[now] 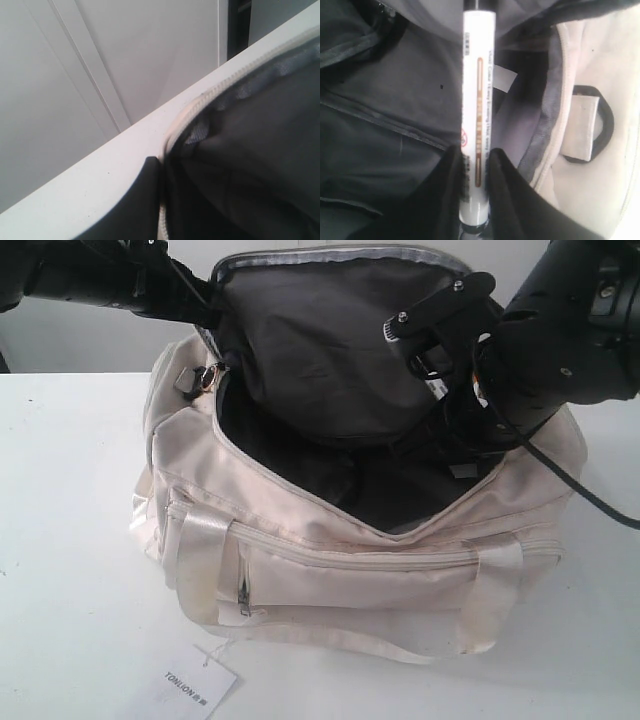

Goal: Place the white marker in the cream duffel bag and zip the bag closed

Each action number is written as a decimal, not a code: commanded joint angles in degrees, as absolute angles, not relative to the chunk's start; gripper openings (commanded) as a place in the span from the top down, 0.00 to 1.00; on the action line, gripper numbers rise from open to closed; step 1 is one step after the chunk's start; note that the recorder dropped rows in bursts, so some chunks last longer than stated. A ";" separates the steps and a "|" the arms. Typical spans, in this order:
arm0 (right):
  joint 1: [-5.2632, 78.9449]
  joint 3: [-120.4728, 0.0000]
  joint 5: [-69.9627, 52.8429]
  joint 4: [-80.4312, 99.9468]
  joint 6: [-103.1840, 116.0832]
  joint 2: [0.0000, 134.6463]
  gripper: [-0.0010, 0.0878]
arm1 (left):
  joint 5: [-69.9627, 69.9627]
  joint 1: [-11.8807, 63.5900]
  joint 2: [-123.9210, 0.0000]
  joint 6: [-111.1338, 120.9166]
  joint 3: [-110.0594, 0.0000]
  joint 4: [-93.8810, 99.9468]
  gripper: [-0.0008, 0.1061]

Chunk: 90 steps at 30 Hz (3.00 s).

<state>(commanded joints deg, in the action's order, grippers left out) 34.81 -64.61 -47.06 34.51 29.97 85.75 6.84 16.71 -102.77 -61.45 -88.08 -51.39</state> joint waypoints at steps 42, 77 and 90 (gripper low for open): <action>30.23 -66.20 -41.73 5.68 6.43 72.63 0.99 | 6.84 16.71 -102.77 -61.45 -88.08 -51.39 0.99; 11.96 -66.20 -42.09 -23.33 -7.76 72.08 0.99 | 6.84 16.71 -102.77 -61.45 -88.08 -51.39 0.99; 11.96 -66.20 -42.09 -23.33 -7.76 72.08 0.99 | 7.32 16.71 -102.77 -61.45 -88.08 -51.39 0.99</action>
